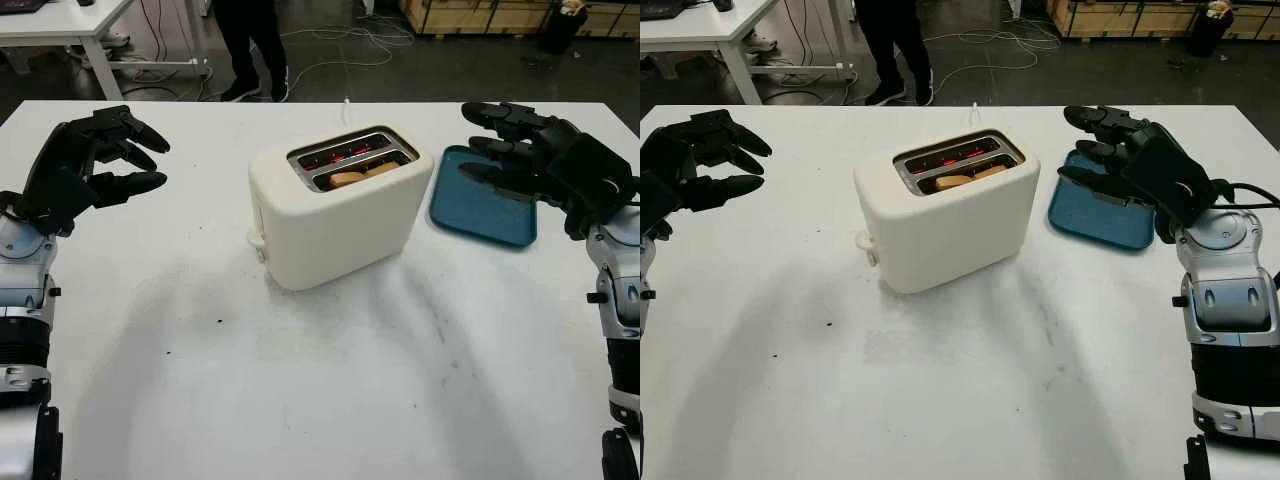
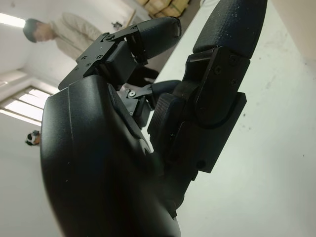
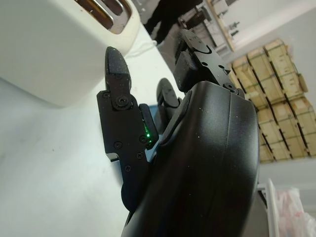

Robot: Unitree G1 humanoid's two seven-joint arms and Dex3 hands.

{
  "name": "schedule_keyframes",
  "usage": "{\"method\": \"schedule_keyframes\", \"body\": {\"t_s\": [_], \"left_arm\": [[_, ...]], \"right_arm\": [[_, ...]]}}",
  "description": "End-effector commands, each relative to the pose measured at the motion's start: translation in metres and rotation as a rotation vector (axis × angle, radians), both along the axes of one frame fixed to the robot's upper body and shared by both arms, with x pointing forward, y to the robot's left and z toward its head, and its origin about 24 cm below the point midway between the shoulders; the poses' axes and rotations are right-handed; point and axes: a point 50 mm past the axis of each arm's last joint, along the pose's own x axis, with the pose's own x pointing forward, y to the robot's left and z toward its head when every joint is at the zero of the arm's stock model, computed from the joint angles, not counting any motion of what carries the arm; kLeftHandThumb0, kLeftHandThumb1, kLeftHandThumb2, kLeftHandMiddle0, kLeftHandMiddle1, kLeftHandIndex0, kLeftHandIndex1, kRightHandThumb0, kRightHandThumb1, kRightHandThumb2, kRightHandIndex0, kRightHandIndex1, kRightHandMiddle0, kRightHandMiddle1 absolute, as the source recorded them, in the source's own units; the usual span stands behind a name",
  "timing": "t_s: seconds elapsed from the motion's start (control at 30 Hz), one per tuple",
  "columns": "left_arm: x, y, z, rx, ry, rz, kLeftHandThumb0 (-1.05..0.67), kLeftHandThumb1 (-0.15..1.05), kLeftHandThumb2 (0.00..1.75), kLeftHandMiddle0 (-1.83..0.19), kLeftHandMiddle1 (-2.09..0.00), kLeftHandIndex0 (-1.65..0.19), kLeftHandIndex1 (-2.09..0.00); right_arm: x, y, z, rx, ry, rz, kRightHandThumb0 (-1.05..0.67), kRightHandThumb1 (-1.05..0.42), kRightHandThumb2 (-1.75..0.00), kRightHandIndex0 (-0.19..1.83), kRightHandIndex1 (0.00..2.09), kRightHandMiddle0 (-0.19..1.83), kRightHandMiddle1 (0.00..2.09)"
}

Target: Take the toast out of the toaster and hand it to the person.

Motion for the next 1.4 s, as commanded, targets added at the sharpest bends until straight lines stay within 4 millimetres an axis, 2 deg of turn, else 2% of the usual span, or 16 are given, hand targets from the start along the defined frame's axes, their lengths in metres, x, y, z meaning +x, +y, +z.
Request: {"method": "schedule_keyframes", "body": {"t_s": [0.0,0.7,1.37], "left_arm": [[-0.0011,0.0003,-0.0012,0.007,0.000,0.005,-1.05,0.84,0.00,-0.47,-1.34,-0.57,-1.14],[0.0005,-0.0021,-0.0003,0.004,-0.002,-0.007,-1.05,0.83,0.00,-0.51,-1.27,-0.60,-1.07],[-0.0004,-0.0003,0.0002,0.002,-0.002,-0.004,-1.05,0.83,0.00,-0.48,-1.30,-0.60,-1.10]], "right_arm": [[-0.0007,0.0021,0.0013,0.003,-0.008,-0.001,-0.29,-0.92,-0.17,0.40,0.01,0.40,0.00],[0.0007,0.0007,0.0033,-0.014,-0.012,0.007,-0.29,-0.92,-0.17,0.39,0.00,0.39,0.00],[0.0003,0.0028,0.0048,-0.021,-0.010,0.005,-0.28,-0.92,-0.18,0.39,0.01,0.37,0.00]]}}
